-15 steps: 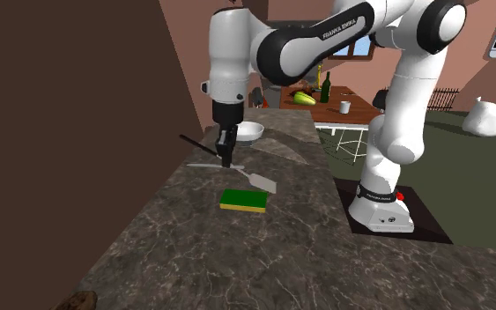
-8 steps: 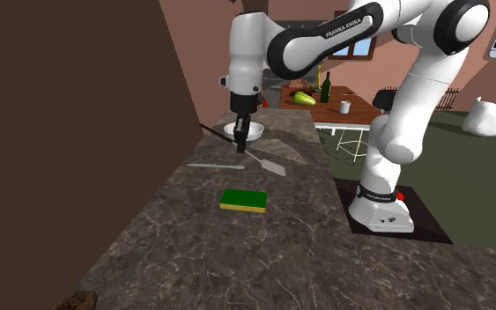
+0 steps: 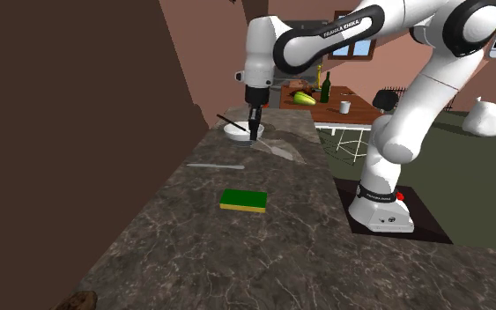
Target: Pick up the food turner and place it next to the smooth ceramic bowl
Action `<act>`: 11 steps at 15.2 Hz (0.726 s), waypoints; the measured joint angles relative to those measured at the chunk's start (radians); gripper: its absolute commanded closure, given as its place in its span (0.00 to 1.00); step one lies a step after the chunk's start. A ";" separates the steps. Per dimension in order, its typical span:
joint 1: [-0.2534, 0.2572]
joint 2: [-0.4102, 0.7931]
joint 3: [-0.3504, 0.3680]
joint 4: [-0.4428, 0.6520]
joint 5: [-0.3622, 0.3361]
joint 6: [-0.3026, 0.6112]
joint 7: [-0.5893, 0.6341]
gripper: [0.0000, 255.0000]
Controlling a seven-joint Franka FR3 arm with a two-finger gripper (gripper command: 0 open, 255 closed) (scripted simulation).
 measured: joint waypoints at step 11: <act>-0.086 -0.068 -0.174 -0.101 -0.043 0.023 -0.238 1.00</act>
